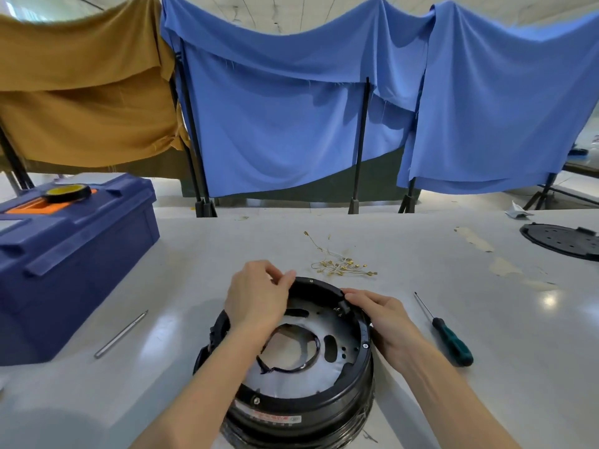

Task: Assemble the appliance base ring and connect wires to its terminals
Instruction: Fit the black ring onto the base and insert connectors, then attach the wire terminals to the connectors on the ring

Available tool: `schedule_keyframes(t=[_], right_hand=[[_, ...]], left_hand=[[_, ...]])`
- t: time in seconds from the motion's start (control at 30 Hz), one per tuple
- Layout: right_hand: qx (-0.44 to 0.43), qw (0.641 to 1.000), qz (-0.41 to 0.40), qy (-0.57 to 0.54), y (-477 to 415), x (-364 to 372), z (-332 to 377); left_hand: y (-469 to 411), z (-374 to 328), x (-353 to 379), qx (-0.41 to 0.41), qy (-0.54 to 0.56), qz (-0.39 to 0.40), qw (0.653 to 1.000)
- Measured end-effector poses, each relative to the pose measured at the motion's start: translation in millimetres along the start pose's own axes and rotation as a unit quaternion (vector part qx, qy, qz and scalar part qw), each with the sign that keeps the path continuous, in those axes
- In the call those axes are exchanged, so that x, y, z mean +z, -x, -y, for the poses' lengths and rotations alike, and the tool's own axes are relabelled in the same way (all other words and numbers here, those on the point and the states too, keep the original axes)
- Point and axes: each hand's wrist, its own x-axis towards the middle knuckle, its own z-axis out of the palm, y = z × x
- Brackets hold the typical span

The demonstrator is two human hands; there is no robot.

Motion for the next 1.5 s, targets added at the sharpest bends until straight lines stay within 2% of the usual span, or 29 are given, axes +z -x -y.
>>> schedule_keyframes(t=[0.07,0.13,0.2,0.27,0.37,0.53,0.87,1.0,1.1,1.2,1.33,1.43,1.5], right_hand=[[-0.003,1.0,-0.008,0.01,-0.3,2.1,0.7],[-0.011,1.0,-0.019,0.023,-1.4,4.0,1.6],[-0.019,0.999,-0.024,0.04,-1.0,5.0,2.7],[-0.026,0.997,-0.018,0.074,2.1,3.2,5.8],[-0.041,0.986,0.011,0.16,10.6,-6.0,15.6],[-0.036,0.943,0.059,0.325,26.8,-29.9,36.7],[-0.06,0.906,0.051,0.416,13.3,-34.7,56.4],[-0.127,0.847,0.031,0.516,-28.9,-19.2,58.0],[-0.133,0.834,0.078,0.53,-60.6,-2.1,56.0],[-0.13,0.802,0.11,0.573,-89.3,11.6,52.1],[-0.137,0.732,0.122,0.656,-115.9,22.2,50.2],[-0.14,0.719,0.139,0.667,-128.5,33.4,52.4],[-0.136,0.73,0.134,0.656,-133.1,39.4,53.5]], left_hand=[[-9.6,19.7,-20.9,0.054,-0.064,-0.05,0.995],[-14.5,43.2,-31.7,0.059,-0.075,0.002,0.995],[-9.2,60.1,-33.7,0.051,-0.044,0.078,0.995],[-1.7,68.2,-29.9,0.066,-0.001,0.111,0.992],[2.2,65.8,-24.5,0.079,0.036,0.118,0.989],[0.7,49.6,-13.3,0.11,0.028,0.155,0.981],[-9.5,49.5,-3.5,0.146,0.045,0.177,0.972],[-14.4,52.4,-1.1,0.163,0.047,0.175,0.97],[-18.5,52.3,-0.3,0.17,0.041,0.179,0.968],[-20.0,52.4,0.0,0.164,0.05,0.179,0.969],[-21.4,54.5,1.9,0.167,0.049,0.178,0.969],[-22.4,56.4,3.1,0.168,0.047,0.177,0.969],[-22.6,57.2,3.6,0.17,0.042,0.176,0.969]])
